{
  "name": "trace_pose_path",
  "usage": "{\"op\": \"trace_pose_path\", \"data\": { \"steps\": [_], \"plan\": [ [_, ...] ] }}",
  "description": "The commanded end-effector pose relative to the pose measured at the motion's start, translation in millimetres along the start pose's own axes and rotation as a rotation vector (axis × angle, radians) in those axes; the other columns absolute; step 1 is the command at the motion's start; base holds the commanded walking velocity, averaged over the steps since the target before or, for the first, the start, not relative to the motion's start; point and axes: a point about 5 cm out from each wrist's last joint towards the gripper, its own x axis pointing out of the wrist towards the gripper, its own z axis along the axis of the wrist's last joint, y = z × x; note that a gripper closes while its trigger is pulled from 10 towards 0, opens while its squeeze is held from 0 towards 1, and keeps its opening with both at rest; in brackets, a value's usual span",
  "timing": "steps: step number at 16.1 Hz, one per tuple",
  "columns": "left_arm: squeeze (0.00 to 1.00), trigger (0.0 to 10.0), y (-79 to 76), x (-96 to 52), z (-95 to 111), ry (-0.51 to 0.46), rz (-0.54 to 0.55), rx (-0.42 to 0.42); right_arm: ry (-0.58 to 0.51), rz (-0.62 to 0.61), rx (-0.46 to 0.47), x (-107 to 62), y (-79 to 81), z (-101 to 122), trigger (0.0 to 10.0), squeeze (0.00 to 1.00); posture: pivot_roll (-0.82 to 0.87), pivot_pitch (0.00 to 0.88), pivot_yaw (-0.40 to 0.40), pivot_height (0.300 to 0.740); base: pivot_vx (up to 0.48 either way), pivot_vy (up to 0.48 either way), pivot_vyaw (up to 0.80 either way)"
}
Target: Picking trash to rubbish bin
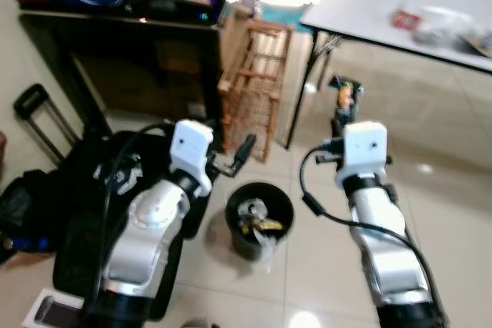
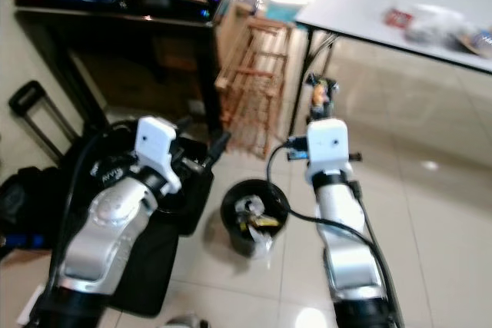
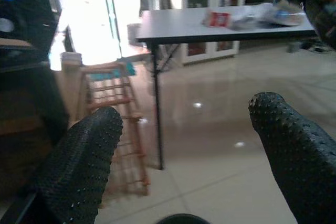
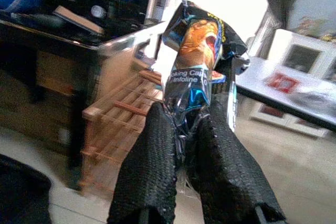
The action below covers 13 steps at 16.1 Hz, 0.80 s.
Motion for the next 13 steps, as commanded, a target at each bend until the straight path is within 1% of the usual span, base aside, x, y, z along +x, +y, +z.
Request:
{"op": "trace_pose_path", "data": {
  "steps": [1, 6, 9, 13],
  "plan": [
    [0.0, 10.0, -4.5, 2.3, 1.5, -0.004, -0.017, 0.0, 0.009, -0.01, -0.015, -2.3, -6.0, -2.5, 10.0, 0.0, 0.04, 0.092, 0.006, 0.74, 0.424, 0.0, 0.0],
    [0.0, 10.0, -4.8, 3.4, 0.8, 0.001, -0.017, 0.008, 0.014, -0.01, -0.017, -2.0, -6.1, -3.2, 10.0, 0.0, 0.04, 0.093, 0.006, 0.74, 0.4, 0.0, 0.0],
    [0.0, 10.0, -3.9, 3.1, 0.7, 0.0, -0.012, 0.01, 0.016, -0.008, -0.018, -1.8, -4.9, -3.6, 10.0, 0.0, 0.04, 0.093, 0.006, 0.74, 0.3, 0.0, 0.0],
    [0.0, 10.0, -3.4, 1.2, -2.3, 0.015, -0.01, 0.02, 0.022, -0.009, -0.02, -2.7, -5.0, -5.0, 10.0, 0.0, 0.04, 0.094, 0.006, 0.74, 0.0, 0.0, 0.0]
  ]
}}
